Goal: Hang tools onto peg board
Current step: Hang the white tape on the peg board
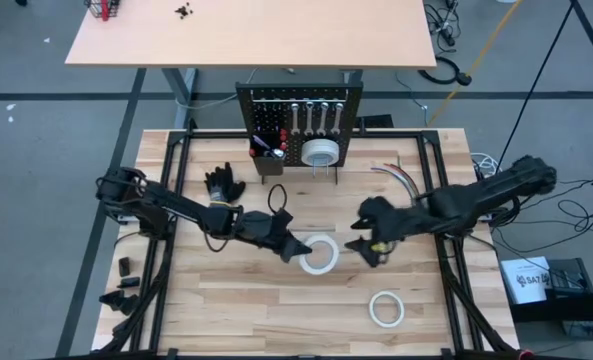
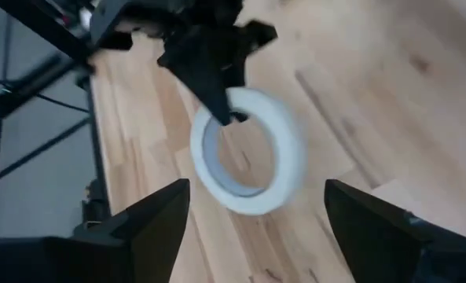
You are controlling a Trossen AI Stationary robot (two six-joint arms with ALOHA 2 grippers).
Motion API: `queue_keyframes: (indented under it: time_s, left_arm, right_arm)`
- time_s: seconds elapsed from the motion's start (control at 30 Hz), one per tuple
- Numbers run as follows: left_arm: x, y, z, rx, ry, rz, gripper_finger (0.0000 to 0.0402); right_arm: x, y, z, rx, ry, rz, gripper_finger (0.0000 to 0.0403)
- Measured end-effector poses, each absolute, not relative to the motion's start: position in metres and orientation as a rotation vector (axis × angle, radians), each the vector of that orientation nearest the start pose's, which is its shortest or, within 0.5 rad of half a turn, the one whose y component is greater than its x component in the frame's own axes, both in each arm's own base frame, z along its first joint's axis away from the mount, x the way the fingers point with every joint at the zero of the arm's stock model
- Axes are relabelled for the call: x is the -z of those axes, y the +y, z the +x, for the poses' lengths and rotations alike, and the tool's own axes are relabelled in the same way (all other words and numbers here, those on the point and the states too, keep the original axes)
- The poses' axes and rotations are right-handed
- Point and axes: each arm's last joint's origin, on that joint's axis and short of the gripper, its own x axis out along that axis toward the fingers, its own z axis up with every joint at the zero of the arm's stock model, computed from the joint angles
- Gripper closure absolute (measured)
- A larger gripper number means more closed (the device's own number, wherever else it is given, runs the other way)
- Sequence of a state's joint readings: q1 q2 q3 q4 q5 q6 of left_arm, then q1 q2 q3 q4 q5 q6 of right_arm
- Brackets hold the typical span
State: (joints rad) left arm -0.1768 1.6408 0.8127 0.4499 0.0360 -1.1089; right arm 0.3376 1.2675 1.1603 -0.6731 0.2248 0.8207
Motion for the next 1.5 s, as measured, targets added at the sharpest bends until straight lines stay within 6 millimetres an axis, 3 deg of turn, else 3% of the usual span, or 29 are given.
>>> queue_keyframes:
  time_s: [0.2, 0.47, 0.57, 0.83, 0.97, 1.13, 1.3, 1.5]
  left_arm:
    - [-0.236, -0.071, 0.320, 0.152, 0.258, -0.756, 0.0341]
    - [-0.275, -0.068, 0.302, 0.179, 0.082, -0.580, 0.0341]
    - [-0.275, -0.065, 0.303, 0.169, 0.081, -0.572, 0.0341]
    - [-0.273, -0.057, 0.305, 0.138, 0.079, -0.590, 0.0335]
    - [-0.273, -0.055, 0.306, 0.133, 0.079, -0.590, 0.0331]
    - [-0.272, -0.056, 0.306, 0.141, 0.092, -0.563, 0.0329]
    - [-0.270, -0.057, 0.305, 0.168, 0.119, -0.508, 0.0325]
    - [-0.265, -0.056, 0.304, 0.152, 0.179, -0.512, 0.0288]
  right_arm:
    - [-0.345, 0.077, 0.219, 0.157, 0.565, 0.511, 0.0121]
    - [-0.337, 0.083, 0.232, 0.043, 0.405, 0.455, 0.0122]
    - [-0.337, 0.085, 0.239, -0.017, 0.348, 0.448, 0.0122]
    - [-0.325, 0.079, 0.252, 0.037, 0.373, 0.457, 0.0137]
    - [-0.316, 0.079, 0.258, 0.078, 0.408, 0.441, 0.0202]
    - [-0.314, 0.079, 0.259, 0.067, 0.421, 0.438, 0.0337]
    - [-0.313, 0.079, 0.259, 0.072, 0.434, 0.429, 0.0336]
    - [-0.316, 0.073, 0.249, 0.087, 0.462, 0.383, 0.0336]
